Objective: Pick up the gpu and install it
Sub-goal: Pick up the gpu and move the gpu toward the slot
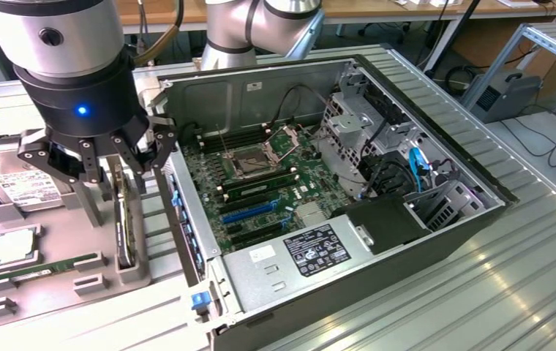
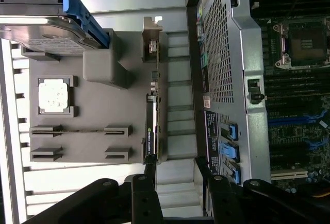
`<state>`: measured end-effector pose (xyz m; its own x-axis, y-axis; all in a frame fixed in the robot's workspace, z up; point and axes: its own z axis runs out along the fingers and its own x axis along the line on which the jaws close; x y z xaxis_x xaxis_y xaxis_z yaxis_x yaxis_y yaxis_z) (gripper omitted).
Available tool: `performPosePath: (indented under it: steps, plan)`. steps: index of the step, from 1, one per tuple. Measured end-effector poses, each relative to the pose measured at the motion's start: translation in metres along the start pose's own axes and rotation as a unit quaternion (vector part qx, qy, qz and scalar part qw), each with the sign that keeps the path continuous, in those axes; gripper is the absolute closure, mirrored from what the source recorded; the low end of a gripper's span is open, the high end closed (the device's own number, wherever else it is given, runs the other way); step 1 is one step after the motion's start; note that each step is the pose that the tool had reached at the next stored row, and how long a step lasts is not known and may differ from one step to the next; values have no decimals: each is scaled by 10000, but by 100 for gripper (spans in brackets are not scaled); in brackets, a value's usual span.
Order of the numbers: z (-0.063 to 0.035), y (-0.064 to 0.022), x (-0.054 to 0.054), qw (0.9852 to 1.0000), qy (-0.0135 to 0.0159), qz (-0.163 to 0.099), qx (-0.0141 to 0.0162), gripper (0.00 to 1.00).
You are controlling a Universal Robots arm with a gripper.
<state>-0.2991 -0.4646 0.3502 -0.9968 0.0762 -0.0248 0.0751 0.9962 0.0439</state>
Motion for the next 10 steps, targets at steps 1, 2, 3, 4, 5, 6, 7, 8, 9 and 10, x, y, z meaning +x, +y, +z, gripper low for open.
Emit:
performPosePath:
  steps: [1, 2, 3, 4, 5, 6, 7, 8, 9, 10]
  plan:
    - [2, 0, 0, 10000, 0, 0, 0, 58]
    - [4, 0, 0, 10000, 0, 0, 0, 58]
    - [7, 0, 0, 10000, 0, 0, 0, 58]
    - [10, 0, 0, 10000, 0, 0, 0, 58]
    - [12, -1, 0, 10000, 0, 0, 0, 58]
    - [15, -1, 0, 10000, 0, 0, 0, 58]
    - [17, -1, 0, 10000, 0, 0, 0, 58]
    - [20, -1, 0, 10000, 0, 0, 0, 58]
    - [22, -1, 0, 10000, 0, 0, 0, 58]
    - [24, -1, 1, 10000, 0, 0, 0, 58]
